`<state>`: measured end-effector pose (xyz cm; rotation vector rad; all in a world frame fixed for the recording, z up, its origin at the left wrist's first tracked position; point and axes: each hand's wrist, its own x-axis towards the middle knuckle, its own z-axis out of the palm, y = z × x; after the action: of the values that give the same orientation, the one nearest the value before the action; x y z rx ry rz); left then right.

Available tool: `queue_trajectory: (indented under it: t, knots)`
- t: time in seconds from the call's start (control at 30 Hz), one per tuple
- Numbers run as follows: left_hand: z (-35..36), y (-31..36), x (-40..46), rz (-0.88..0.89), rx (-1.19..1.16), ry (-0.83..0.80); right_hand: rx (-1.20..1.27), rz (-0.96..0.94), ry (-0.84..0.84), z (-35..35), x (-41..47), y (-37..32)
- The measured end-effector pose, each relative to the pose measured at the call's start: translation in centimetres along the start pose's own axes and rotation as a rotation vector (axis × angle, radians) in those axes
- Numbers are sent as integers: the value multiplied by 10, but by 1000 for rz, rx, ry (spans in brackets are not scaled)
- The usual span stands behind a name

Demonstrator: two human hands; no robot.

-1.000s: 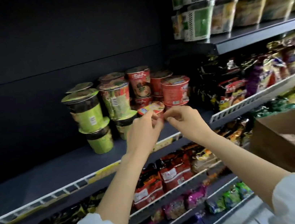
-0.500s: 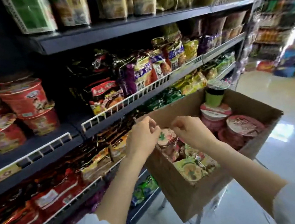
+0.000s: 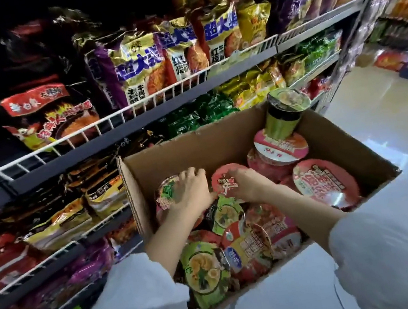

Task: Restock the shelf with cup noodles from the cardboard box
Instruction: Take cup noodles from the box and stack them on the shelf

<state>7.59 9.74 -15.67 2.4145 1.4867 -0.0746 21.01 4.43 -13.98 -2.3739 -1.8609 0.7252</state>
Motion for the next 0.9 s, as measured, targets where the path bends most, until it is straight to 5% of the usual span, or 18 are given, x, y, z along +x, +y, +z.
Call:
queue_trajectory:
  t: [0.37,0.67,0.9]
  knots:
    - [38,-18,-11,-280,-8,154,-181,-79,-465,69,65,15]
    - [22,-20,-20,-438,-135,44,-305,-171,-402,85,63,7]
    - [14,-15,-30,-479,-157,105,-206,-220,-235,22,52,1]
